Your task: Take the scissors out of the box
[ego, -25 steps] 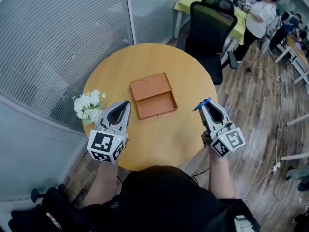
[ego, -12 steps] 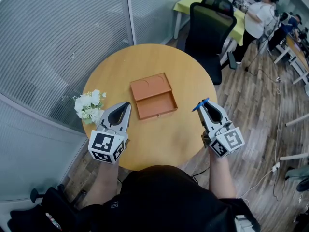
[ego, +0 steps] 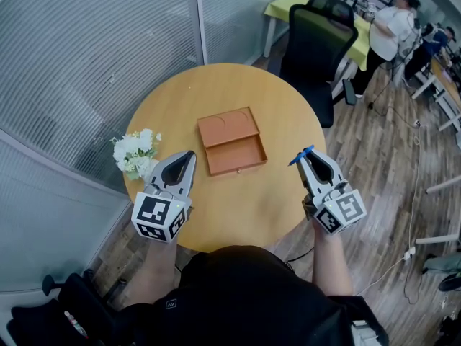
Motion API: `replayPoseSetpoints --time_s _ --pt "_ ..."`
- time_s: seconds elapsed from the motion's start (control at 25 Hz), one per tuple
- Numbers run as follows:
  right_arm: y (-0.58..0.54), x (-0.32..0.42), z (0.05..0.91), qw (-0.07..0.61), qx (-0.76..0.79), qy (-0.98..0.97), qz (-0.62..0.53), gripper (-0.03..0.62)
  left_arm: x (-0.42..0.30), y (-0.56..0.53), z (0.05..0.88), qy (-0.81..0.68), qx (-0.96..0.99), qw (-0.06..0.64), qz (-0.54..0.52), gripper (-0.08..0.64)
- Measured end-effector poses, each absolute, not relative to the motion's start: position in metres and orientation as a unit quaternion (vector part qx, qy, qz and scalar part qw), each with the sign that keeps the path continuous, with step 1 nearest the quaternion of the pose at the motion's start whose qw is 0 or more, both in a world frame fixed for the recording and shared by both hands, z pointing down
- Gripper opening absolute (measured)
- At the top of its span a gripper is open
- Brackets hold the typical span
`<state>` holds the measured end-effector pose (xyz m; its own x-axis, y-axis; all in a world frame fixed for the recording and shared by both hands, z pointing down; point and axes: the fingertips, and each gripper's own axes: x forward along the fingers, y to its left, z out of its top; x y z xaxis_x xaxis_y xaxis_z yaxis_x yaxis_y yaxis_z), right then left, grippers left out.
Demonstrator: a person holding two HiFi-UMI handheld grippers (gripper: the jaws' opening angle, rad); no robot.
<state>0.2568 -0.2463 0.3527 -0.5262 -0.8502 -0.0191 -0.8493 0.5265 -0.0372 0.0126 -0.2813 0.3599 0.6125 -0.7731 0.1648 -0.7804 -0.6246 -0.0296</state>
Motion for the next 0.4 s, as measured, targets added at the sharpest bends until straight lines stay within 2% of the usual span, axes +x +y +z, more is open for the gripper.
replayPoseSetpoints --time_s 0.4 --pt "-0.2451 0.2599 0.3560 0.022 -0.486 0.874 -0.015 0.086 0.0145 -0.2803 0.3611 -0.434 0.897 0.021 0.080 0.015"
